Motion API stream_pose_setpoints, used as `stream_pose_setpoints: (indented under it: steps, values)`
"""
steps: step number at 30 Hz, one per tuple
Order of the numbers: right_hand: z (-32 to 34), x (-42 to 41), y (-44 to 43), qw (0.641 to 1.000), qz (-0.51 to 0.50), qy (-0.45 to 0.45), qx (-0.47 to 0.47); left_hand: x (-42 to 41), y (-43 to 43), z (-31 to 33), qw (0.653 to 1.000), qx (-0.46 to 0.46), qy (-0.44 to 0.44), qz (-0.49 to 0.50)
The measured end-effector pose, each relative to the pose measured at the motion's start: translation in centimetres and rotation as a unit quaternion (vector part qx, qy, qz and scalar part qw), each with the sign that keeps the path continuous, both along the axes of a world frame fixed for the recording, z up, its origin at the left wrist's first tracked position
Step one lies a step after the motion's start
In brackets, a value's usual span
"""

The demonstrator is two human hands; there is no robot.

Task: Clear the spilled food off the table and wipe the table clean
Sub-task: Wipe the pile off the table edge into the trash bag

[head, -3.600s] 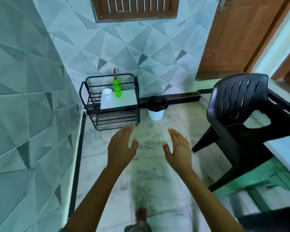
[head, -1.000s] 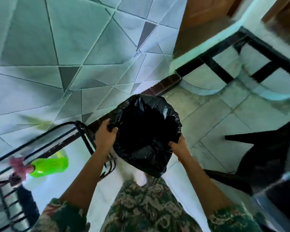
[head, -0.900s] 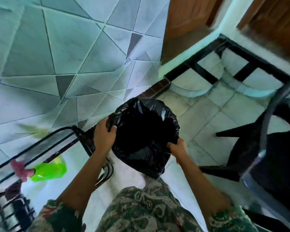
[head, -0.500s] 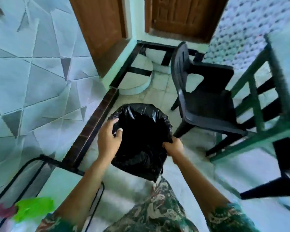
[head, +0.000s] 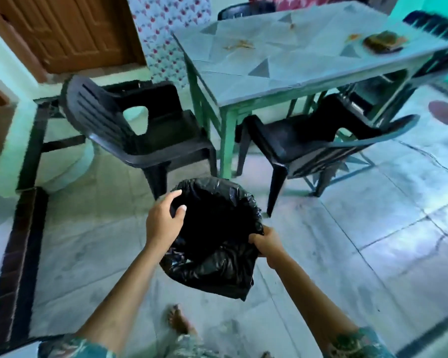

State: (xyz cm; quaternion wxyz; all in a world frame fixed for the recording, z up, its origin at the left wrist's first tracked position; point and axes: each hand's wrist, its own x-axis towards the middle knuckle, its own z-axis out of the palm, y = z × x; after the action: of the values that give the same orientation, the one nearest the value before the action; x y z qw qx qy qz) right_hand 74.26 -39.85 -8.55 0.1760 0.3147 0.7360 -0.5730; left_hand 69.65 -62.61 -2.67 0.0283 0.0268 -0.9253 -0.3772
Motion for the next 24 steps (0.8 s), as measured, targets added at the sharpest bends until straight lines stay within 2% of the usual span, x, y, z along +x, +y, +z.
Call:
stream_pose_setpoints:
  steps: [7,12,20,24]
  values:
    - [0.6,11.6,20.2,0.986,-0.165,0.003,0.015,3.3,22.2,-0.1,0.988,0.016,0.017,-0.151]
    - [0.1,17.3,32.5,0.957,-0.291,-0.010,0.017,4.0,36.9,-1.0,0.964,0.038,0.013,-0.262]
    - [-2.3,17.1,49.1,0.886,-0.462,-0.004,0.030,-0.4,56.9,-2.7,0.925,0.050,0.018,-0.377]
    - [-0.3,13.4,57.3,0.849,-0.527,-0.007,0.047,-4.1,66.8,-1.4,0.909,0.056,0.020,-0.413]
